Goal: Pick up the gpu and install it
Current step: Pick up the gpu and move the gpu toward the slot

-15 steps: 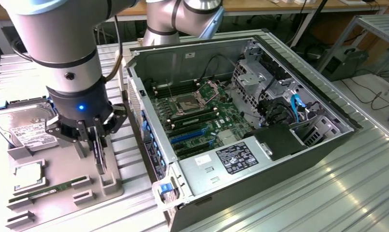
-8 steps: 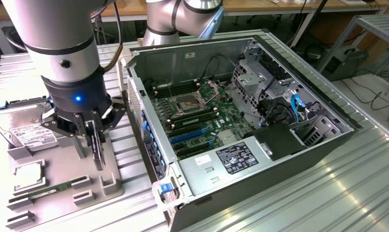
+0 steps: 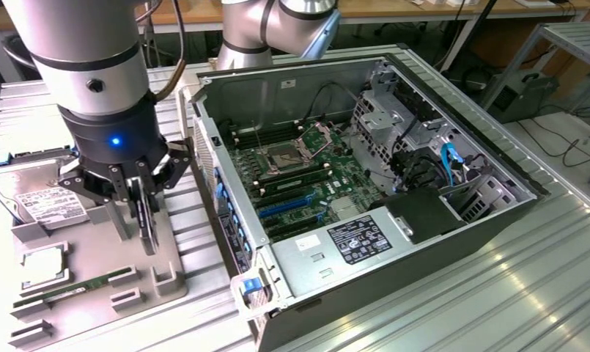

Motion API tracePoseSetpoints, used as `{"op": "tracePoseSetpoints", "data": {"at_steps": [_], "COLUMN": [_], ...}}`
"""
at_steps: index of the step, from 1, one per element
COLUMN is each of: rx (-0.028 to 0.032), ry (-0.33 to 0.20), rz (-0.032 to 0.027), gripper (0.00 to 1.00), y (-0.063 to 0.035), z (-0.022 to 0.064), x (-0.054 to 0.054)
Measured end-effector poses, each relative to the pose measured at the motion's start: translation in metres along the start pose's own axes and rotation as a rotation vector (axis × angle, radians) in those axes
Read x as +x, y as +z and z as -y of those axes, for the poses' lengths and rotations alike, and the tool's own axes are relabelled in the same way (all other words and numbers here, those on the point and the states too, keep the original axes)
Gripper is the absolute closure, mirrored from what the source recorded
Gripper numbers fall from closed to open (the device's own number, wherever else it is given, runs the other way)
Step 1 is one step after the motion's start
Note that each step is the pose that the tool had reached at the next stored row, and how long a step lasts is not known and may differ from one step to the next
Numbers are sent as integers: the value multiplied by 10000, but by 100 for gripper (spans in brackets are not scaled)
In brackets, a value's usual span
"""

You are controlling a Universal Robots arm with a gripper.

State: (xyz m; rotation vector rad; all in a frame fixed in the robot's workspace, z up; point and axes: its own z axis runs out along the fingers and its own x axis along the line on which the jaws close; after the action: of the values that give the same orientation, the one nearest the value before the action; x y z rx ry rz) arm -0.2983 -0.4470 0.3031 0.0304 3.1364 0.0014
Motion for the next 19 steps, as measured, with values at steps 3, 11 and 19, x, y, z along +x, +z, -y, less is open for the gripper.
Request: {"op": "tracePoseSetpoints", "data": {"at_steps": [3, 11, 19], "rx": [-1, -1, 1], "ry": [0, 0, 0], "rz": [1, 1, -1], "gripper": [73, 73, 73], "y": [-75, -297, -584], "z": [0, 0, 0], "x": [-1, -2, -3]}}
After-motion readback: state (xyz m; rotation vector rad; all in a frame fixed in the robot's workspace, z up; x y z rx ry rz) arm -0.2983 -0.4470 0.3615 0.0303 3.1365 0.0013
